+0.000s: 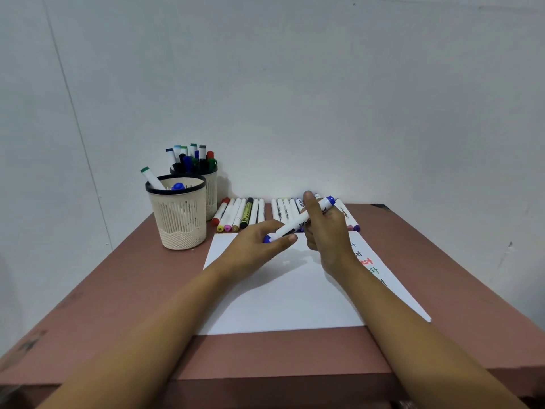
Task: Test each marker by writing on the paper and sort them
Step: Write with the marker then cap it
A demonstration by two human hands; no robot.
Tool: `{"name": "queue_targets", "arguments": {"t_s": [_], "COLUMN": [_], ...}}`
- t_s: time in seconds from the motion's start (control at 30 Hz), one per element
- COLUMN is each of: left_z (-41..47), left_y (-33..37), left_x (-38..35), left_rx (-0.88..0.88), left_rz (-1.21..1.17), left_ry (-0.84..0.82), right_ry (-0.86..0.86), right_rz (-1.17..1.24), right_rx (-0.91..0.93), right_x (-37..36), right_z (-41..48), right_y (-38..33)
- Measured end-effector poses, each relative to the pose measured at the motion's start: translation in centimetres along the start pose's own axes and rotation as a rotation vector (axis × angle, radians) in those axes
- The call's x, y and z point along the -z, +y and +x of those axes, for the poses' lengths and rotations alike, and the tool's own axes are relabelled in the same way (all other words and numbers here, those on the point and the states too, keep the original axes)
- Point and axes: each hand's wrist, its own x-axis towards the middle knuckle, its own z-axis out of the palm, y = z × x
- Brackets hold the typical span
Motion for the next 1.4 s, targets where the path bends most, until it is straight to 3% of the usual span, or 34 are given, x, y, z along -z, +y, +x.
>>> {"name": "queue_targets", "arguments": {"t_s": [0.17, 0.3, 0.47, 0.67, 1.2, 1.4], "left_z": [0.5, 0.9, 1.0, 1.2, 1.4, 1.4], "left_y": [-1.1, -2.5, -3.7, -4.6, -4.8, -4.9], "left_x": [0.9, 1.3, 1.4, 1.3, 1.2, 1.2], "left_rx": [0.074, 0.022, 0.014, 0.07, 0.09, 0.093], "left_rz": [0.32, 0.493, 0.566, 0.57, 0.604, 0.6], "left_ry": [0.125, 0.155, -0.032, -0.107, -0.133, -0.137], "right_ry": [0.198, 0.2, 0.152, 0.193, 0.12, 0.167], "right_rz": [0.24, 0.455, 0.152, -0.334, -0.433, -0.431], "right_rx": [-0.128, -0.24, -0.203, -0.135, -0.062, -0.036], "right_x": [1.4, 3.3, 5.1, 5.5, 4.5, 4.4], "right_z": [0.8, 1.5, 2.0, 1.7, 0.7, 0.9], "right_y": [-0.5, -0.4, 1.0, 2.0, 2.4, 2.6]}}
